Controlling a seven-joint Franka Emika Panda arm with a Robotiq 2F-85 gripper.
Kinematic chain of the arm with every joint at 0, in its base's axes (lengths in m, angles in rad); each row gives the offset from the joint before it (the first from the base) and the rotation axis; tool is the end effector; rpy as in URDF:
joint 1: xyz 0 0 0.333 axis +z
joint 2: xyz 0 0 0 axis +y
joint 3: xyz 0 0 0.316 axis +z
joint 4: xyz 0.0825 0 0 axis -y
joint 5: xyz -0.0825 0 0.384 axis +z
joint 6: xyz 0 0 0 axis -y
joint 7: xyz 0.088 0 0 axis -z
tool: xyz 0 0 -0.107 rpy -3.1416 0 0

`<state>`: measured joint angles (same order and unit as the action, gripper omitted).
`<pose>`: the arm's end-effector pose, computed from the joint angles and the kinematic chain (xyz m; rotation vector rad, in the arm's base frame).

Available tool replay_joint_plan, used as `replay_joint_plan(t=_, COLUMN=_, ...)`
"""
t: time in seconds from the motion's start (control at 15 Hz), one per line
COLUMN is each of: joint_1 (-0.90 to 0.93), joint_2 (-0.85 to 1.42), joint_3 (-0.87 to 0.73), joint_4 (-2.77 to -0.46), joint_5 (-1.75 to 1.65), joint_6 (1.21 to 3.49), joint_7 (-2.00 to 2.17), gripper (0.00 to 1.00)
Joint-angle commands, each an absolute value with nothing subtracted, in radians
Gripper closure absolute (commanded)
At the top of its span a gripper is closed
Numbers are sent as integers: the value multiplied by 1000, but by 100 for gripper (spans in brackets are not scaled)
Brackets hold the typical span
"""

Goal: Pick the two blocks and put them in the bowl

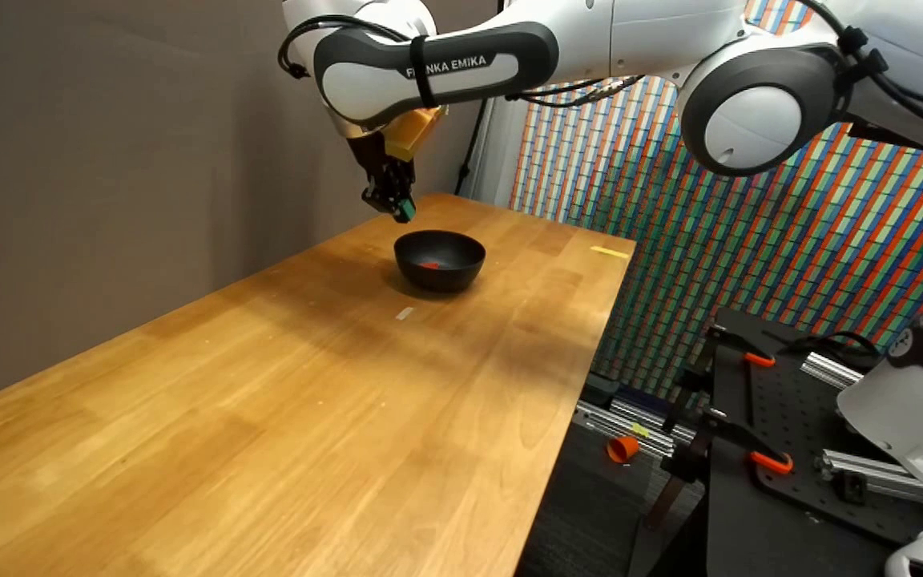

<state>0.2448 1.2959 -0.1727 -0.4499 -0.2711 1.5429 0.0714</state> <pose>0.7782 0.1103 0.2444 2.6704 0.1726 -0.1901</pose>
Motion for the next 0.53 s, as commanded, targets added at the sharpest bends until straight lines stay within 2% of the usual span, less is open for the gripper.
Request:
replay_joint_plan(t=0.0, joint_1=217, joint_2=1269, joint_3=-154, joint_4=-465, joint_5=-245, joint_6=1490, joint_7=89, gripper=93)
replay_joint_plan(t=0.27, joint_1=196, joint_2=1274, joint_3=-128, joint_4=-467, joint_5=-209, joint_6=1463, joint_7=96, gripper=93)
replay_joint_plan(t=0.33, joint_1=189, joint_2=1279, joint_3=-118, joint_4=-460, joint_5=-196, joint_6=1454, joint_7=93, gripper=81)
replay_joint_plan(t=0.4, joint_1=184, joint_2=1282, joint_3=-110, joint_4=-455, joint_5=-182, joint_6=1443, joint_7=92, gripper=46)
replay_joint_plan(t=0.47, joint_1=179, joint_2=1285, joint_3=-102, joint_4=-452, joint_5=-171, joint_6=1436, joint_7=97, gripper=45)
